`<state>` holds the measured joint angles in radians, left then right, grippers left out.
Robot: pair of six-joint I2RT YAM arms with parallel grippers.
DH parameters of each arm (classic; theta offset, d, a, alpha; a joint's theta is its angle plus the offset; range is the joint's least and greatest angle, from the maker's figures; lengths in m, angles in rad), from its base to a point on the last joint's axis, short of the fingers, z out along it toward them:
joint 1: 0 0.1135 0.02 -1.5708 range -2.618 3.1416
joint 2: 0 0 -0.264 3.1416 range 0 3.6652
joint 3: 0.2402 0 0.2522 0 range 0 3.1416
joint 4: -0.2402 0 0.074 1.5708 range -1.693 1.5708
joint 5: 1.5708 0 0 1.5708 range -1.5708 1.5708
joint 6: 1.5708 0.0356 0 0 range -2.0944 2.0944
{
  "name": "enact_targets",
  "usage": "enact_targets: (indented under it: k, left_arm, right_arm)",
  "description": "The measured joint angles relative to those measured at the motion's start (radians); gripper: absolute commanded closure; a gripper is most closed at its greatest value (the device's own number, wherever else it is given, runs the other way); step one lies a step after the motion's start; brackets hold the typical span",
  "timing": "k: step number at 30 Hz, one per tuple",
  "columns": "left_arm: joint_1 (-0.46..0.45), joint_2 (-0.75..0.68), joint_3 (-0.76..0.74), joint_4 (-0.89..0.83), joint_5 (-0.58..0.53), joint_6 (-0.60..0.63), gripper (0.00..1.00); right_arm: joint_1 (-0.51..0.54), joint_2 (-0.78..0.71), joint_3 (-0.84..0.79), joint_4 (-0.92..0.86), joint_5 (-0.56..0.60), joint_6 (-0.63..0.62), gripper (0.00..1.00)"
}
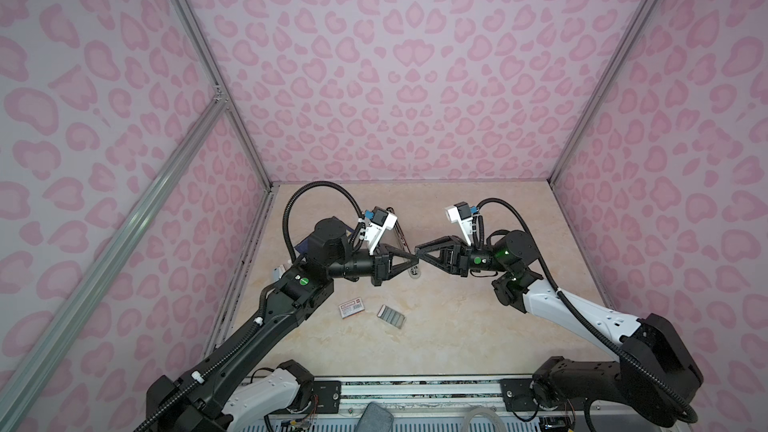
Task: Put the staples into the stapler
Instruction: 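Grasp the staple strip with the right gripper while the left gripper releases it, then carry the strip with the right gripper over the white stapler while the left draws back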
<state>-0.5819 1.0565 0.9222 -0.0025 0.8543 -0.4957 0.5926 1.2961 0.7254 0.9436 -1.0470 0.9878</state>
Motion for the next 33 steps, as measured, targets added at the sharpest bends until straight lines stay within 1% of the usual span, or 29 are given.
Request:
enact_targets:
  k: [5, 15, 18, 21, 23, 26, 30, 33]
  left_arm:
    - [0.0, 0.002, 0.0, 0.001, 0.001, 0.0, 0.97]
    - [0.0, 0.006, 0.0, 0.004, 0.005, 0.0, 0.97]
    - [0.0, 0.006, 0.0, 0.003, 0.005, 0.0, 0.96]
    - [0.0, 0.006, 0.0, 0.0, 0.005, 0.0, 0.9]
    - [0.0, 0.006, 0.0, 0.0, 0.005, 0.0, 0.81]
    - [0.0, 0.004, 0.0, -0.002, 0.003, -0.001, 0.7]
    - [0.0, -0.007, 0.0, -0.005, -0.014, -0.001, 0.65]
    - [0.002, -0.02, 0.0, -0.019, -0.04, 0.0, 0.65]
  right_arm:
    - [-0.002, 0.0, -0.003, 0.002, 0.0, 0.0, 0.75]
    - [-0.002, 0.019, -0.003, 0.034, -0.001, 0.021, 0.86]
    - [-0.002, 0.03, -0.006, 0.061, -0.004, 0.039, 0.87]
    - [-0.002, 0.035, -0.012, 0.083, -0.005, 0.05, 0.87]
    - [-0.002, 0.035, -0.012, 0.087, -0.009, 0.06, 0.87]
    - [-0.006, 0.035, -0.016, 0.089, -0.006, 0.066, 0.87]
    - [-0.018, 0.032, -0.019, 0.09, -0.003, 0.067, 0.87]
    - [-0.024, 0.023, -0.024, 0.092, -0.004, 0.067, 0.88]
